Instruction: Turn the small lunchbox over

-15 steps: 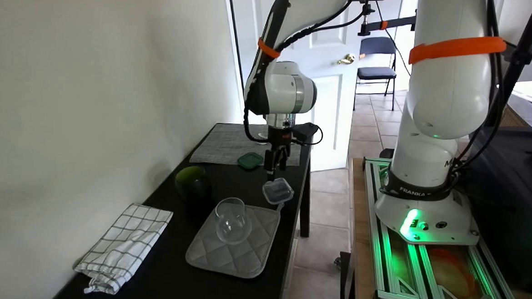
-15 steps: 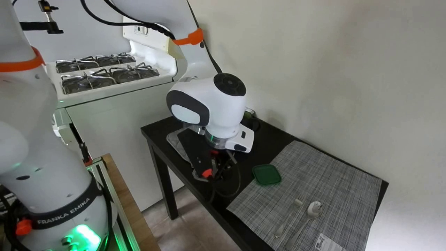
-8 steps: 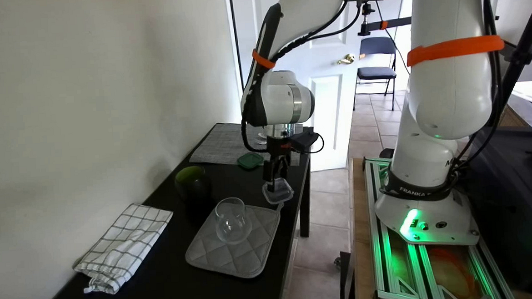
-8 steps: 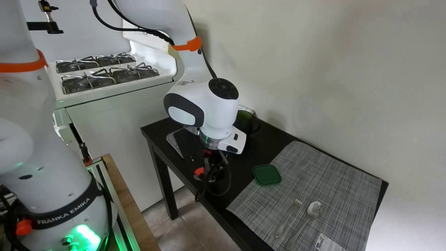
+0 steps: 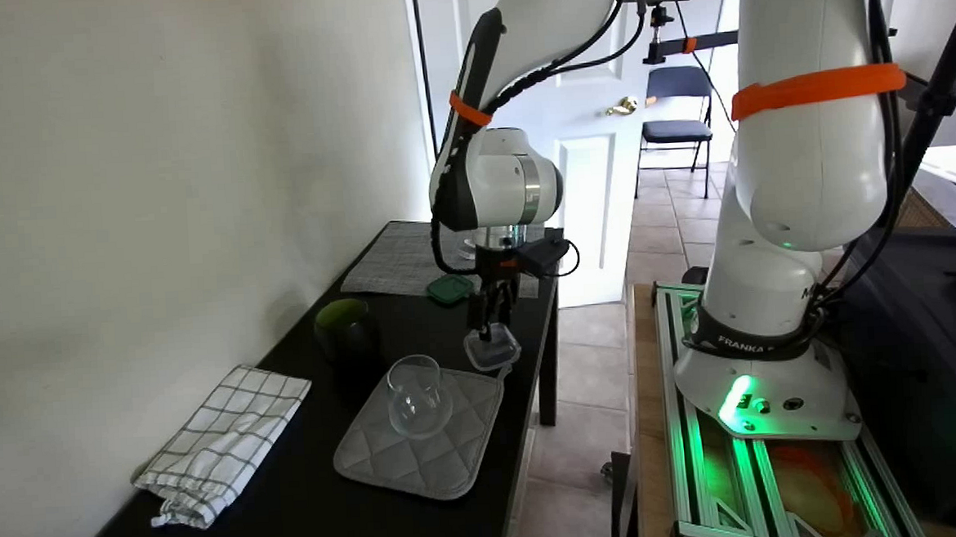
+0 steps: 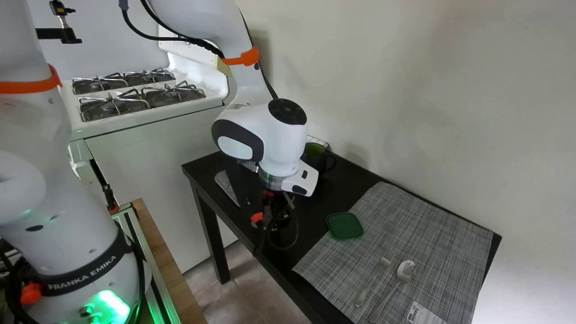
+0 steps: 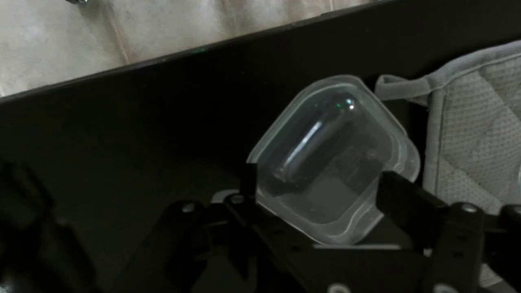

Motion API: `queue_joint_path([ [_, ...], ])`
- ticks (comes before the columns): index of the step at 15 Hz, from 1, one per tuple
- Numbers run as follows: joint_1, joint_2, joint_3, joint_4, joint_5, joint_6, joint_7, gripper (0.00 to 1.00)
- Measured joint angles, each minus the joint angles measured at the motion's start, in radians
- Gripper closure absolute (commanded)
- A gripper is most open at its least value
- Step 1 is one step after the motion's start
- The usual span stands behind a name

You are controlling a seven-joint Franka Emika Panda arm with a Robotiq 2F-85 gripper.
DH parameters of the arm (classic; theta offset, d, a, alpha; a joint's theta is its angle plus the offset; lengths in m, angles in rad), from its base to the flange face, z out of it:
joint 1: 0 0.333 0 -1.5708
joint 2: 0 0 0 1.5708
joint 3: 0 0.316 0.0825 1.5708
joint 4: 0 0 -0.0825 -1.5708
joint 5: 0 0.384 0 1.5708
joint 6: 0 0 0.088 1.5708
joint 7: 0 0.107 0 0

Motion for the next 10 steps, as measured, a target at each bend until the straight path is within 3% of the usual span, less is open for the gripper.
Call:
queue_joint_path([
  [4, -0.001, -0.001, 0.000, 0.002, 0.002, 0.011, 0.014, 0.92],
  [5, -0.001, -0.001, -0.001, 0.001, 0.002, 0.011, 0.018, 0.51],
  [7, -0.002, 0.001, -0.001, 0.001, 0.002, 0.011, 0.024, 0.56],
  [10, -0.002, -0.003, -0.001, 0.004, 0.009, 0.011, 0.031, 0.35],
])
